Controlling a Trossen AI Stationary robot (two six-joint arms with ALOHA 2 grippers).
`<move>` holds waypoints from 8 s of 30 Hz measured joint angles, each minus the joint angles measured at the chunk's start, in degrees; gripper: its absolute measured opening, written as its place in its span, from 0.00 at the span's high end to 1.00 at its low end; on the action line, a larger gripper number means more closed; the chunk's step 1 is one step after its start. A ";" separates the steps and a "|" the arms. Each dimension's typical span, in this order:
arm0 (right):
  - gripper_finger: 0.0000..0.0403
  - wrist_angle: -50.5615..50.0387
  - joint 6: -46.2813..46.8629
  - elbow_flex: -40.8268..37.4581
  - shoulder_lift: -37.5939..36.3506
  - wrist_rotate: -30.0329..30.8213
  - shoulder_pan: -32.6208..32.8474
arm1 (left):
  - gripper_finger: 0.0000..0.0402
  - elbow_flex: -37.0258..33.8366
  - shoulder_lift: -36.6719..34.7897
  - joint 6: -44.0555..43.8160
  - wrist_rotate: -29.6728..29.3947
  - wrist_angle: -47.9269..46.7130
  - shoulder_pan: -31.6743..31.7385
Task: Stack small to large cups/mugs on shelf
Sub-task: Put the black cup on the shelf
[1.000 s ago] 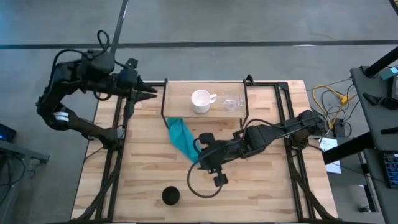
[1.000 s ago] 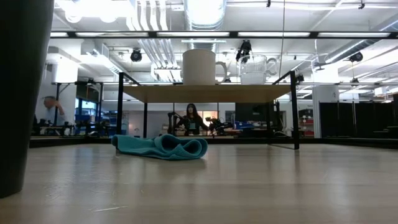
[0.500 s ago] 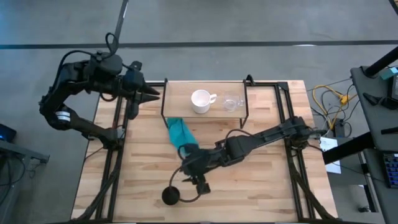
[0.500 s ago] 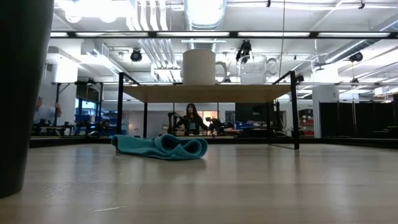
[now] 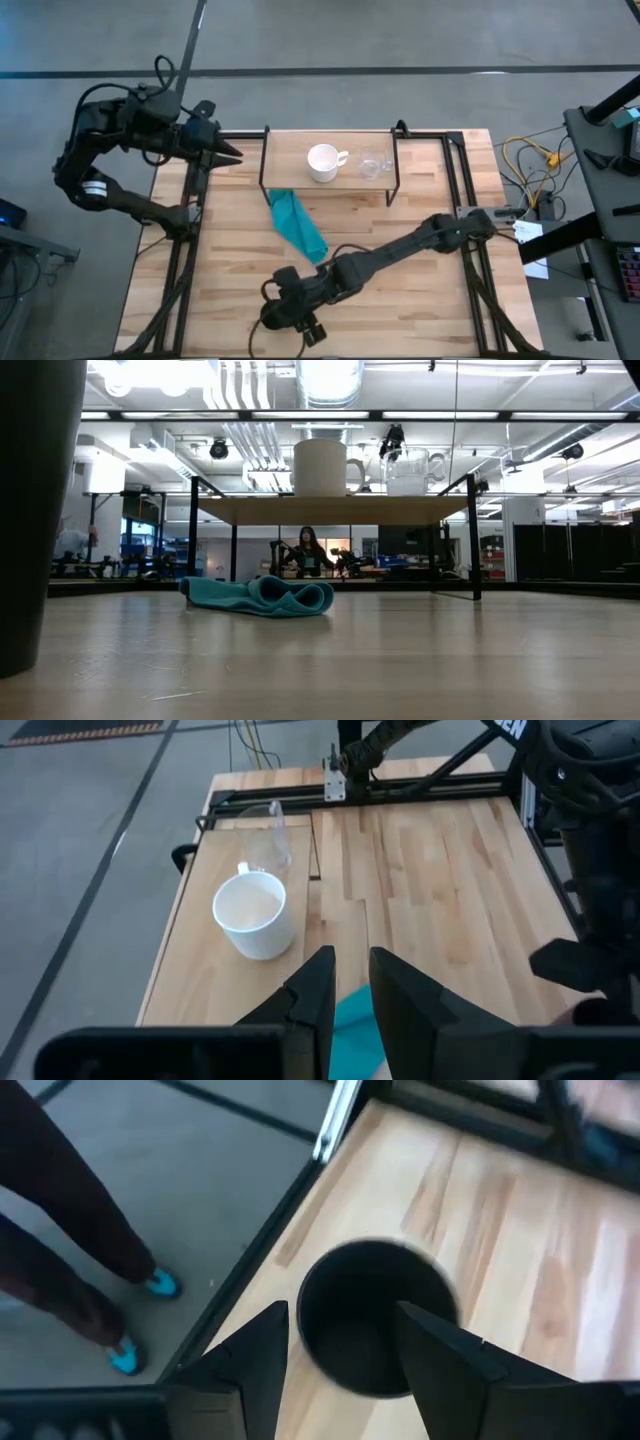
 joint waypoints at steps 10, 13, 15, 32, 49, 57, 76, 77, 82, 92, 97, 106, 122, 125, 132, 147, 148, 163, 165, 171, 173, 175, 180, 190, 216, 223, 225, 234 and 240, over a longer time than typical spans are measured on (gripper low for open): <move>0.58 2.28 -3.11 -0.72 0.87 0.23 2.12 | 0.87 -0.15 -1.47 2.96 0.01 -0.43 0.00; 0.58 2.03 -2.10 -0.72 0.87 0.29 2.23 | 0.87 -0.26 -1.28 3.28 0.01 -0.54 0.00; 0.58 2.09 -1.96 -0.72 0.83 0.31 2.23 | 0.87 -0.27 -1.24 4.05 0.00 -0.83 0.00; 0.58 2.05 -6.13 -3.97 0.93 0.33 2.23 | 0.87 -0.31 1.11 4.14 0.00 -0.83 0.00; 0.58 2.84 -12.80 -6.02 0.96 3.97 1.35 | 0.87 -0.31 1.53 4.00 -0.01 -0.80 0.00; 0.60 5.68 -17.11 -7.10 0.98 3.83 1.34 | 0.87 -0.31 1.55 4.00 -0.01 -0.80 0.00; 0.68 5.82 -16.83 -7.89 1.00 0.27 1.31 | 0.87 -0.28 1.70 4.00 -0.01 -0.78 0.00; 0.67 5.85 -16.84 -7.89 1.00 0.27 1.31 | 0.87 -0.28 1.72 4.00 -0.01 -0.78 0.00; 0.68 6.37 -16.94 -7.93 1.00 0.27 1.20 | 0.87 -0.28 1.90 4.00 -0.01 -0.76 0.00; 0.82 6.83 -17.08 -8.21 1.00 0.37 1.01 | 0.87 -0.28 2.03 4.00 -0.01 -0.58 0.00; 0.94 6.91 -16.22 -8.70 1.00 1.80 0.69 | 0.87 -0.28 2.01 4.00 -0.01 -0.56 0.00; 0.98 2.58 -14.07 -6.96 0.68 18.58 -0.33 | 0.87 -0.28 1.98 3.90 0.87 -1.10 0.00; 0.98 -18.50 -9.27 0.40 -8.59 2.97 -3.56 | 0.87 -0.68 7.29 7.43 11.18 -10.55 -3.01; 0.98 -18.54 -8.27 0.42 -12.33 3.48 -3.87 | 0.87 -0.68 8.47 10.06 11.23 -9.88 -4.66; 0.98 -24.41 -5.60 0.42 -17.96 15.21 -4.08 | 0.87 -0.68 10.84 12.27 11.27 -3.30 -7.22; 0.98 -26.21 -2.42 0.40 -23.22 7.26 -8.39 | 0.87 -0.47 15.76 23.89 11.18 2.80 -12.87; 0.98 -26.26 -3.14 0.40 -23.22 5.96 -8.60 | 0.87 -0.44 16.00 23.98 11.15 3.47 -13.03; 0.98 -26.47 -15.39 0.33 -23.11 -0.17 -12.34 | 0.87 -0.46 16.43 29.88 11.18 9.44 -14.73; 0.98 -26.44 -15.84 0.33 -23.11 -1.16 -13.10 | 0.87 -0.44 16.82 29.90 11.29 9.26 -15.08; 0.98 -25.52 -17.15 0.33 -23.11 -7.17 -14.58 | 0.87 -0.50 17.84 31.20 11.29 8.73 -15.77; 0.98 -24.51 -17.18 0.33 -23.11 -9.19 -14.69 | 0.87 -0.50 18.40 33.31 11.29 8.79 -16.17; 0.98 -24.21 -17.30 0.33 -23.11 -10.94 -14.69 | 0.87 -0.50 18.93 35.34 11.29 8.83 -16.70; 0.98 -24.42 -17.15 0.33 -23.11 -14.81 -14.69 | 0.87 -0.50 20.07 37.50 11.31 8.88 -17.92; 0.98 -24.94 -16.51 0.33 -22.96 -19.10 -14.67 | 0.87 -0.42 22.25 37.53 11.23 9.36 -19.59; 0.98 -22.24 -14.79 0.33 -22.89 -28.87 -14.54 | 0.87 -0.35 22.60 35.79 11.05 11.15 -22.49; 0.98 -21.75 -13.26 0.33 -22.89 -28.85 -14.51 | 0.87 -0.33 22.57 32.38 10.90 11.40 -22.53; 0.98 -21.51 -12.22 0.33 -22.89 -28.75 -14.51 | 0.87 -0.33 22.55 32.35 10.50 11.43 -22.53; 0.98 -20.60 -10.54 0.34 -22.89 -28.85 -14.49 | 0.87 -0.33 22.53 32.23 9.96 11.48 -22.76; 0.98 -20.33 -10.57 0.35 -22.89 -30.25 -14.49 | 0.87 -0.33 22.53 32.32 9.87 11.92 -23.23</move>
